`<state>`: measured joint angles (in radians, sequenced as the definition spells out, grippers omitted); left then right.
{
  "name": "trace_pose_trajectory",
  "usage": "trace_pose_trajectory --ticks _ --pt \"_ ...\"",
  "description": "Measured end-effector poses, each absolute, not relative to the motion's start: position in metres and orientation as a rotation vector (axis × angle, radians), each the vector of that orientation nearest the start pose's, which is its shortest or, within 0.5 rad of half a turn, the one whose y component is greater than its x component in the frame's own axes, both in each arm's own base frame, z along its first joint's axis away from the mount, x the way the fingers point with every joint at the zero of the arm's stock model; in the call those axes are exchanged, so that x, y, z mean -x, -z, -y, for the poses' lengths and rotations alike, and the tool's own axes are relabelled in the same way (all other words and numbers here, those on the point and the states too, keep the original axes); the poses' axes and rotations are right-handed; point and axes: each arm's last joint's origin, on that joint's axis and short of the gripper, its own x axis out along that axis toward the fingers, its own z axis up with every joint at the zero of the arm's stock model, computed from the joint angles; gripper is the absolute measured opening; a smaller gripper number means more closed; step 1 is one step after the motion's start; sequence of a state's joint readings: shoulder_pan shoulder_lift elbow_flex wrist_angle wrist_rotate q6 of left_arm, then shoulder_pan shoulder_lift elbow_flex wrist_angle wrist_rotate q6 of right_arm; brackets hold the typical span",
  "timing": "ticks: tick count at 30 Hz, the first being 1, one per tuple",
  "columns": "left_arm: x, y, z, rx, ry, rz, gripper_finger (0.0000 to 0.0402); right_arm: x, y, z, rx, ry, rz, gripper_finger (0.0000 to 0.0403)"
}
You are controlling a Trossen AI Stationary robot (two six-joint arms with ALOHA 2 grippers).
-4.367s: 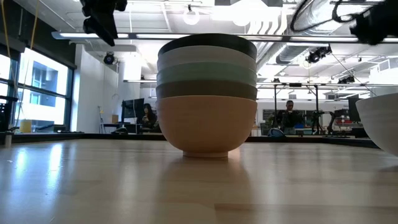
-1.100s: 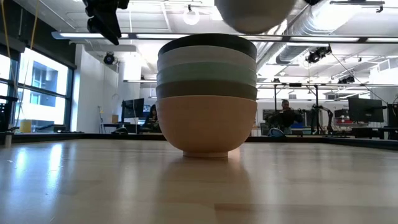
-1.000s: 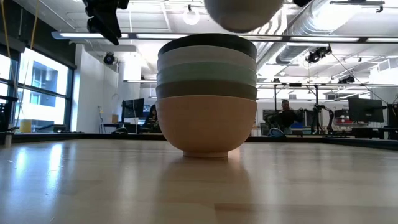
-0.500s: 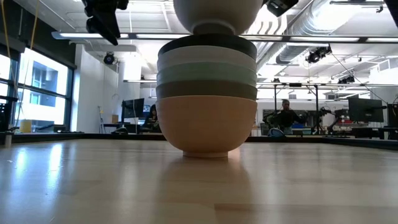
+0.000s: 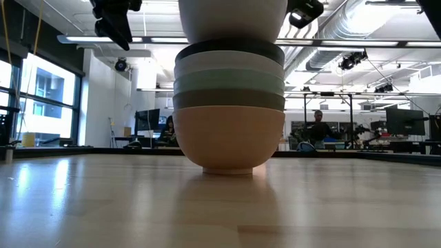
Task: Nest bowls inside each other
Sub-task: Stack the right white bowl on top of the black bowl
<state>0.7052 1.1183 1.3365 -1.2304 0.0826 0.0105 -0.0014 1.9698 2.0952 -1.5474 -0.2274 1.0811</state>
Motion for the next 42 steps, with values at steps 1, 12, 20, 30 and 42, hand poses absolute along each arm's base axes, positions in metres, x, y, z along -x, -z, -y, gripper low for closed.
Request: trace_pose_trajectory --ticks 1,12,20,30,42 --pt "-0.14 -0.371 -0.116 0.386 -0.563 -0.951 0.02 -0.374 -0.34 -0.007 -1.04 0.603 -1.39 0.0" --pt "-0.14 -0.371 -0.116 0.39 -0.564 -0.952 0.02 -0.391 -0.316 -0.009 -0.989 0.615 -1.435 0.0" --pt "-0.14 -0.37 -0.116 0.386 -0.561 -0.954 0.02 -0.392 -0.312 -0.008 -0.947 0.632 -1.435 0.0" --pt "-0.14 -0.37 -0.116 0.385 -0.561 -0.954 0.02 -0.39 -0.312 -0.007 -0.916 0.644 -1.449 0.0" --pt "-0.14 -0.371 -0.116 0.386 -0.559 -0.954 0.02 -0.401 -0.295 -0.008 -0.897 0.602 -1.494 0.0"
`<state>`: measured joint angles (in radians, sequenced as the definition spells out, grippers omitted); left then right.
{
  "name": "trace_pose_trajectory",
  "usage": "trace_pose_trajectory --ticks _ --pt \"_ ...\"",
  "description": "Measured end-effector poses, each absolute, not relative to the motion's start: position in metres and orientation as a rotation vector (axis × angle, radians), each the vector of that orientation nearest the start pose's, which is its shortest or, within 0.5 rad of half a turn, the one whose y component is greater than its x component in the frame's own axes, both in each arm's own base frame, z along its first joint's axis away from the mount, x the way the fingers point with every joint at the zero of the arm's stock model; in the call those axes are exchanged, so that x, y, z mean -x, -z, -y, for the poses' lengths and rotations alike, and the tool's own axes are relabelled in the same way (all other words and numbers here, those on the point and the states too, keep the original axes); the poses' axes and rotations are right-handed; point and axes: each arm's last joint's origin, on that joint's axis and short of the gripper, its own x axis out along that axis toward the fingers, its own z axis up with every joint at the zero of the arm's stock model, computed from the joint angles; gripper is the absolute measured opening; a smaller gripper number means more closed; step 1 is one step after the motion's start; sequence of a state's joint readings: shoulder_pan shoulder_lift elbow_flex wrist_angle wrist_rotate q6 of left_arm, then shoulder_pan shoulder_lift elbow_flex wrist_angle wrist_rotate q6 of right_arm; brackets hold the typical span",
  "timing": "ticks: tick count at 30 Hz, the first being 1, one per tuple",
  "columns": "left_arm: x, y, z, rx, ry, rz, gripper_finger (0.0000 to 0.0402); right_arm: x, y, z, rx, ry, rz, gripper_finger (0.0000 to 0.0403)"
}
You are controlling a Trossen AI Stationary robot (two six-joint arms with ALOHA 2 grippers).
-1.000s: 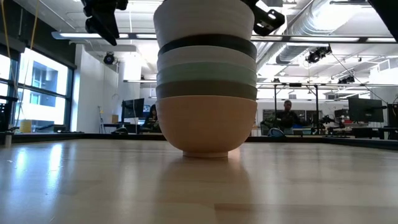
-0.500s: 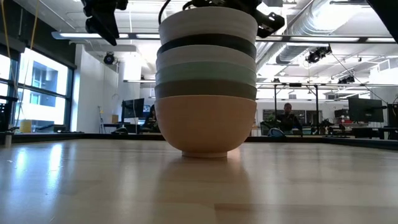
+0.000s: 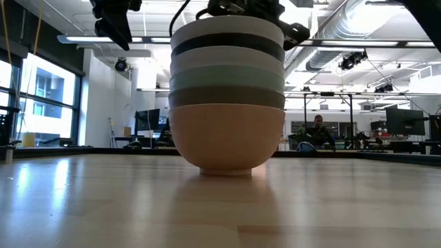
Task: Nest bowls inside each other
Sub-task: Stack the right white bowl on top of the black bowl
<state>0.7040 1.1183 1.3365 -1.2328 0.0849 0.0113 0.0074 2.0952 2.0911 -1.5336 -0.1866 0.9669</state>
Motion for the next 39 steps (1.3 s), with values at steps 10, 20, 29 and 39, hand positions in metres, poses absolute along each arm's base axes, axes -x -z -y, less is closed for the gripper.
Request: trace_pose_trajectory --ticks 10,20,29,39 --pt "-0.14 -0.37 -0.116 0.386 -0.558 -0.954 0.02 -0.402 -0.295 -0.008 -0.883 0.594 -1.479 0.0" --pt "-0.14 -0.37 -0.116 0.386 -0.559 -0.955 0.02 -0.402 -0.295 -0.008 -0.875 0.584 -1.48 0.0" --pt "-0.14 -0.37 -0.116 0.387 -0.56 -0.958 0.02 -0.407 -0.277 -0.018 -0.919 0.535 -1.49 0.0007" --pt "-0.14 -0.37 -0.116 0.386 -0.56 -0.956 0.02 -0.406 -0.283 -0.016 -0.91 0.574 -1.436 0.0055"
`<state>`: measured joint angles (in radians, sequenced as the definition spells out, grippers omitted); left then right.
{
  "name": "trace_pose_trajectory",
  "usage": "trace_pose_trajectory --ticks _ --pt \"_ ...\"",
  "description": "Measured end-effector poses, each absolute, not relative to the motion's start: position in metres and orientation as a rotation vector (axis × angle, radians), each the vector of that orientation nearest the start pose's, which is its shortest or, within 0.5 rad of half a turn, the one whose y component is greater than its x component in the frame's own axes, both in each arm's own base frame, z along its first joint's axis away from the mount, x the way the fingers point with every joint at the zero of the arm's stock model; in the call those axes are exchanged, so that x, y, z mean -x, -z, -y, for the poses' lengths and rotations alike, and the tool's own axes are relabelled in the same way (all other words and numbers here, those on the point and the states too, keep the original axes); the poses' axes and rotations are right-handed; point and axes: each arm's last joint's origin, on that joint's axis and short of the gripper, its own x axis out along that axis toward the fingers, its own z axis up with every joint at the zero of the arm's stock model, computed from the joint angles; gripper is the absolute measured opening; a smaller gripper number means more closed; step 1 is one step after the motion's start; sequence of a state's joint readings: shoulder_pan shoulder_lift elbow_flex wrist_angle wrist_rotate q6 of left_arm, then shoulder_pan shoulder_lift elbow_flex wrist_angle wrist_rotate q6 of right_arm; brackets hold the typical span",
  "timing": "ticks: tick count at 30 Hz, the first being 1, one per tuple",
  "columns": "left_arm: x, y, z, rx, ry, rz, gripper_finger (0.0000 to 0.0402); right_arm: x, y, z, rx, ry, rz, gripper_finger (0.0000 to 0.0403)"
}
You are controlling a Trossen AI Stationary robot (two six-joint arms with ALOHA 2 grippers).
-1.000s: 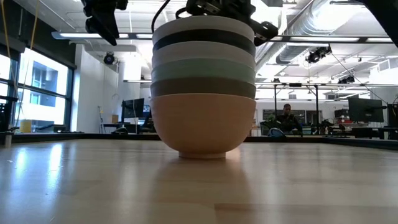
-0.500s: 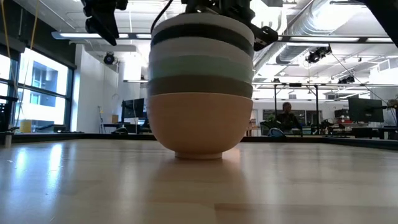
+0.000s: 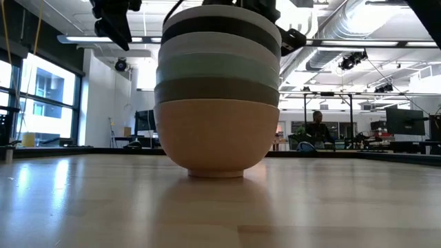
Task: Nest bowls inside each other
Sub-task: Stack the right white bowl on top of the black bowl, then stack the white bowl on top of the white bowl
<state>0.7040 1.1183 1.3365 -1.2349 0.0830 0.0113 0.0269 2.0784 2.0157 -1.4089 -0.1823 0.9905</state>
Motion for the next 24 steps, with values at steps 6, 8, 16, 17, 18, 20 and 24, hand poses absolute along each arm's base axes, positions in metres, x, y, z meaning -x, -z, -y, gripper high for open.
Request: trace_pose_trajectory --ticks 6,8,16,17,18,20,24 --pt "-0.14 -0.371 -0.116 0.389 -0.562 -0.954 0.02 -0.405 -0.301 -0.015 -0.887 0.572 -1.362 0.0099" --pt "-0.14 -0.37 -0.116 0.392 -0.56 -0.953 0.02 -0.405 -0.311 -0.014 -0.873 0.57 -1.333 0.0112" --pt "-0.133 -0.363 -0.098 0.439 -0.324 -1.103 0.02 -0.391 -0.363 -0.013 -0.686 0.537 -1.238 0.0139" --pt "-0.131 -0.362 -0.094 0.427 -0.292 -1.145 0.02 -0.39 -0.37 -0.014 -0.657 0.517 -1.205 0.014" --pt "-0.13 -0.361 -0.09 0.416 -0.262 -1.182 0.02 -0.388 -0.376 -0.015 -0.629 0.497 -1.18 0.0142" --pt "-0.129 -0.359 -0.083 0.399 -0.21 -1.239 0.02 -0.38 -0.388 -0.017 -0.601 0.455 -1.128 0.0142" --pt "-0.13 -0.361 -0.07 0.37 -0.151 -1.245 0.02 -0.356 -0.408 -0.017 -0.509 0.462 -1.095 0.0142"
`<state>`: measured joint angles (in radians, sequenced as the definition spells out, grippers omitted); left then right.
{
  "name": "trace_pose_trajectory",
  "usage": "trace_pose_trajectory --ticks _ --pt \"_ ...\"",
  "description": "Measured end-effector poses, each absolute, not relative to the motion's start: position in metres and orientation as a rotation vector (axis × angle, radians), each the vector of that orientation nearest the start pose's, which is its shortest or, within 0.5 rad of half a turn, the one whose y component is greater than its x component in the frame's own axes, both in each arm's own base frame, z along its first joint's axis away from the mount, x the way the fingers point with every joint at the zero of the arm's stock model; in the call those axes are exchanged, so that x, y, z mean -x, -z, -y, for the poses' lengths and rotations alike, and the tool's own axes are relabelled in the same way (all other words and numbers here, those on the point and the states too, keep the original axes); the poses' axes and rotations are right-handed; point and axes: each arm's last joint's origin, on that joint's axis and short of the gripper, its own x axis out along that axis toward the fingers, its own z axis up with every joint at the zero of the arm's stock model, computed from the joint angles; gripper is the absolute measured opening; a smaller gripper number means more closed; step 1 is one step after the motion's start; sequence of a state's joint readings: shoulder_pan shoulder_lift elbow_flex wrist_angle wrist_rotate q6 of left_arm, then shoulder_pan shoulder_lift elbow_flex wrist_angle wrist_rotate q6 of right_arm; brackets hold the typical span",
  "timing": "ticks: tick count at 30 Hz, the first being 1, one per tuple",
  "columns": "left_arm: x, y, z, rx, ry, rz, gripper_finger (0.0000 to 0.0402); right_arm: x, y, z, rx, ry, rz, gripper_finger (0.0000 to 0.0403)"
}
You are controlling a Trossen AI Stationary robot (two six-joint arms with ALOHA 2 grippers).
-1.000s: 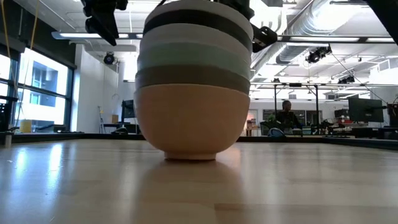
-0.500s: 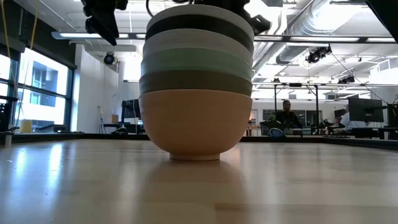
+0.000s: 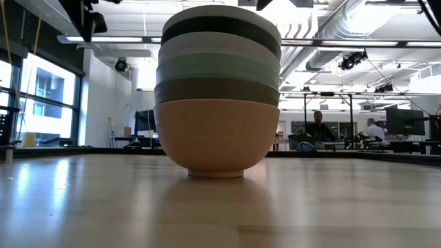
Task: Nest bowls inside each other
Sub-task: Stack the white bowl on top of the white bowl
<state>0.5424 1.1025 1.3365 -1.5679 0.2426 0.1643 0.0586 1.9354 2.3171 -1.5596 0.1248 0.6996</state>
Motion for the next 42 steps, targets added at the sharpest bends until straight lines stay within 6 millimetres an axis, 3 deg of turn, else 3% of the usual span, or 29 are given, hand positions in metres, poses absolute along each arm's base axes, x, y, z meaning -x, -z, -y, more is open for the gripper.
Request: trace_pose_trajectory --ticks 12,27,35,42 --pt "-0.171 -0.356 -0.03 0.263 0.052 -1.241 0.02 -0.281 -0.474 -0.02 -0.298 0.419 -0.865 0.0142" --pt "-0.244 -0.304 0.022 0.147 0.169 -1.47 0.02 -0.189 -0.525 -0.012 -0.219 0.3 -0.668 0.0142" --pt "-0.259 -0.281 0.063 0.111 0.218 -1.563 0.02 -0.138 -0.542 -0.007 -0.173 0.25 -0.558 0.0142" --pt "-0.262 -0.273 0.081 0.165 0.14 -1.501 0.02 -0.102 -0.552 -0.003 -0.178 0.245 -0.462 0.0142"
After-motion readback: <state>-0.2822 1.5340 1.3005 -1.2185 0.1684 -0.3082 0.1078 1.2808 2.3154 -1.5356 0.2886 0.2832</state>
